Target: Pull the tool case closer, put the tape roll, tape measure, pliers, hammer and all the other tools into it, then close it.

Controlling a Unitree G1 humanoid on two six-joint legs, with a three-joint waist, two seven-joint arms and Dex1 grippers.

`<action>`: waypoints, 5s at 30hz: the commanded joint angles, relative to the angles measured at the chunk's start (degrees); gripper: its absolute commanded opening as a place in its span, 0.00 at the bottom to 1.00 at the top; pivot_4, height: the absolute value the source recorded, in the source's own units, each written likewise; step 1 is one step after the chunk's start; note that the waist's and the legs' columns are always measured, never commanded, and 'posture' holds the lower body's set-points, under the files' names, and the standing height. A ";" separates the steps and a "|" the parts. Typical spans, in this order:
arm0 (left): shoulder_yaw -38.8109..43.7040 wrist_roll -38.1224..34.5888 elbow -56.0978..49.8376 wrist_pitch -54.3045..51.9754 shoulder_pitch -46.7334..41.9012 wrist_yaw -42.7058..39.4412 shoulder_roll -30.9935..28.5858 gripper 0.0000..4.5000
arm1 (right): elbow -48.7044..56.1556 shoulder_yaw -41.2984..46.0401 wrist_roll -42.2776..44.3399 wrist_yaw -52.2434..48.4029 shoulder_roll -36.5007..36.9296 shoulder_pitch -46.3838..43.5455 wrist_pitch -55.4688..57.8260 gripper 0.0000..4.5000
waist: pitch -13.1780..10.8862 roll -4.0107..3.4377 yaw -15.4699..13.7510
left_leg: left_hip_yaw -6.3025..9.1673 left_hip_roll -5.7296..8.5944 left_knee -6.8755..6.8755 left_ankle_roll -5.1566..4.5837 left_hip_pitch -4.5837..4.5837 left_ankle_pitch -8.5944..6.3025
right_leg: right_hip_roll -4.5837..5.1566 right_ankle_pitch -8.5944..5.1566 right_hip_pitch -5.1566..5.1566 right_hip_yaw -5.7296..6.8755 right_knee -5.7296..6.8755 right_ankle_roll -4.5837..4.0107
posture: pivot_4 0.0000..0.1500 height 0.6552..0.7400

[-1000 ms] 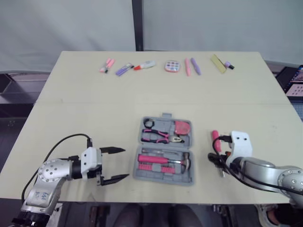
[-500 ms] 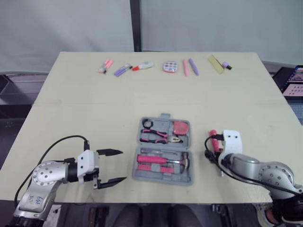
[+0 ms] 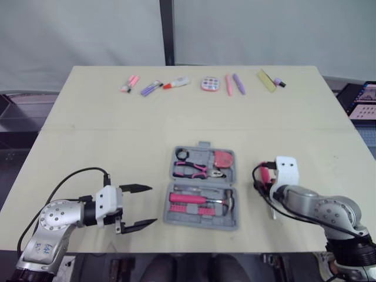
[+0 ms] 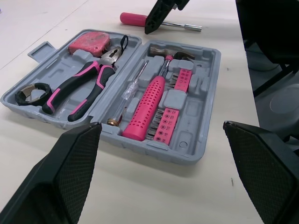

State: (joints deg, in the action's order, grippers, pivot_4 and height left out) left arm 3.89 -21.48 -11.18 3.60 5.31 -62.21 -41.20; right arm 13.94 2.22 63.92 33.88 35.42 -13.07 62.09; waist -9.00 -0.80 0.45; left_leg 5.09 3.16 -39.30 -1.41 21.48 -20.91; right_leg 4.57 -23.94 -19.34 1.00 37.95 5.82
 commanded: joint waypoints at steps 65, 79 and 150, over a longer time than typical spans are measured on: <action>4.33 -1.27 -1.79 -1.63 4.18 -3.84 -3.36 1.00 | 4.94 -47.97 17.72 -30.64 0.89 -54.43 30.41 0.09 | -0.08 -0.17 1.54 | 0.32 0.08 0.17 0.04 -0.01 0.01 | 0.17 0.00 -0.23 0.03 0.13 -0.01 | 1.00 0.69; 4.08 -0.23 0.68 0.56 4.90 -5.68 -3.31 1.00 | -1.11 -56.04 15.94 -27.68 -8.08 -56.60 30.41 0.09 | -0.08 -0.18 2.68 | 0.59 0.16 0.16 0.07 -0.02 0.02 | 0.19 0.01 -0.33 0.07 0.61 -0.02 | 1.00 0.69; 4.05 -1.71 -6.05 -1.54 10.05 -1.43 -1.07 1.00 | 3.87 -34.39 -39.74 -80.25 0.15 -7.21 -38.39 0.02 | -0.09 -0.07 1.10 | 0.58 0.19 0.21 0.14 -0.02 0.02 | 0.13 0.01 -0.06 0.04 -0.22 -0.02 | 1.00 0.69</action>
State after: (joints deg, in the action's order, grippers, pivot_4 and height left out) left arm 6.83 -22.26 -15.58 0.89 14.60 -63.54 -42.59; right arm 17.41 -33.42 24.84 -44.63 36.06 -20.52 26.11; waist -9.09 -0.87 1.56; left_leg 5.68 3.35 -39.08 -1.27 21.46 -20.88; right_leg 4.69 -23.93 -19.41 1.04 37.74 5.80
